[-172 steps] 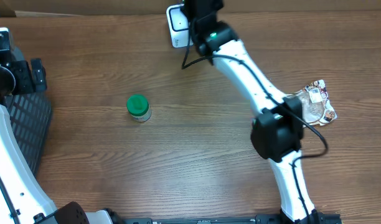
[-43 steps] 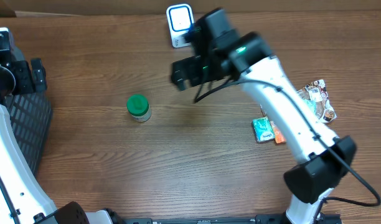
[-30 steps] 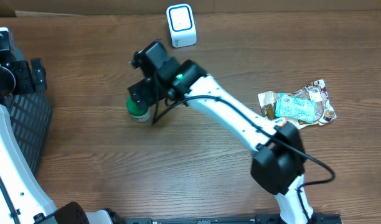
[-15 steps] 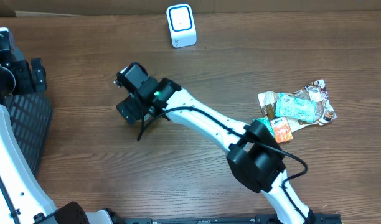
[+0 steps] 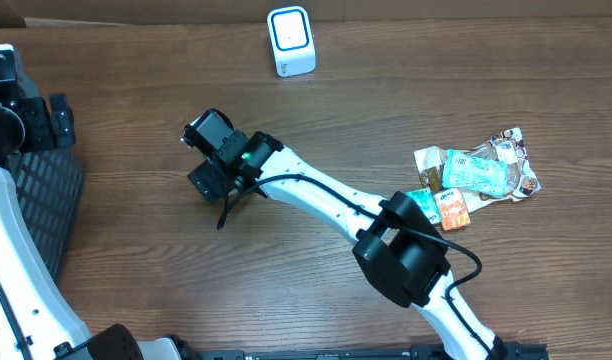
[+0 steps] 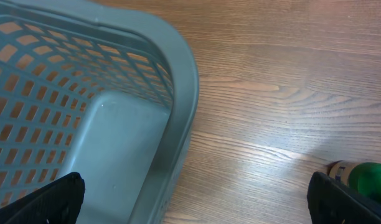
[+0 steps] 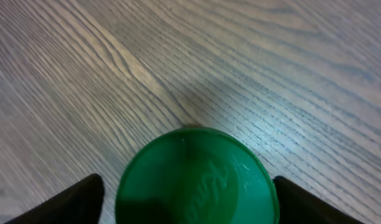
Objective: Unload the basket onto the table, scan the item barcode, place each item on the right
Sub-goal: 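Lower the right gripper over the jar and align with it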
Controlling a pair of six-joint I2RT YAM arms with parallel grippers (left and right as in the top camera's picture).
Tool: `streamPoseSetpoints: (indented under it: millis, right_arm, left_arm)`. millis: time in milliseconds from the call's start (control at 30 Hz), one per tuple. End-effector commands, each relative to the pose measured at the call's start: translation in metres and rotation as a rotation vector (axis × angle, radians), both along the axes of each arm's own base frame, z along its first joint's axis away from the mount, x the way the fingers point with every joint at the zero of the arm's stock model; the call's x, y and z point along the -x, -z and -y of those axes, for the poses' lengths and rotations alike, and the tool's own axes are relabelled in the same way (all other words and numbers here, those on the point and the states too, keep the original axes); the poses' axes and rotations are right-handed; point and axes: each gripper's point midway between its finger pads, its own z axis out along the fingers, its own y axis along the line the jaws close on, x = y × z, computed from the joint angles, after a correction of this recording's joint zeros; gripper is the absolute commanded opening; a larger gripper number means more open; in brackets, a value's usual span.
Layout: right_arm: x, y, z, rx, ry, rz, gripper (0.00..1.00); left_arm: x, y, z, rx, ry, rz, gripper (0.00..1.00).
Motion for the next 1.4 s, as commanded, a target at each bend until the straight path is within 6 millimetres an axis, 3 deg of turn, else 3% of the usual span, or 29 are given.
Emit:
streamPoseSetpoints:
  millis: [0,133,300,467,600,733,933,1133,1367]
  right_arm:
    - [-0.004,0.01,0.0,0.015,0.006,0.0,0.8]
    - [-0.003,0.011,0.0,0.018,0.006,-0.003,0.71]
    - [-0.002,0.007,0.002,0.023,0.006,-0.006,0.69]
    - [0.001,-0.016,0.011,0.034,0.0,0.013,0.69]
    - [0.008,-0.049,0.033,0.079,-0.06,0.036,0.69]
    - [0.012,-0.065,0.063,0.154,-0.12,0.028,0.69]
    - [0.028,-0.048,0.113,0.272,-0.214,-0.121,0.66]
    - [0.035,-0.032,0.135,0.227,-0.222,-0.265,0.67]
    - [0.033,-0.028,0.15,0.243,-0.192,-0.3,0.68]
  left_arm:
    - [-0.002,0.0,0.0,-0.013,0.019,-0.003,1.0]
    - [-0.002,0.0,0.0,-0.013,0.019,-0.003,1.0]
    - [-0.002,0.0,0.0,-0.013,0.019,-0.003,1.0]
    - [-0.002,0.0,0.0,-0.013,0.019,-0.003,1.0]
    - [-0.002,0.0,0.0,-0.013,0.019,-0.003,1.0]
    - [-0.002,0.0,0.0,-0.013,0.019,-0.003,1.0]
    - [-0.002,0.0,0.0,-0.013,0.019,-0.004,1.0]
    - [-0.002,0.0,0.0,-0.013,0.019,-0.003,1.0]
    - [-0.002,0.0,0.0,-0.013,0.019,-0.003,1.0]
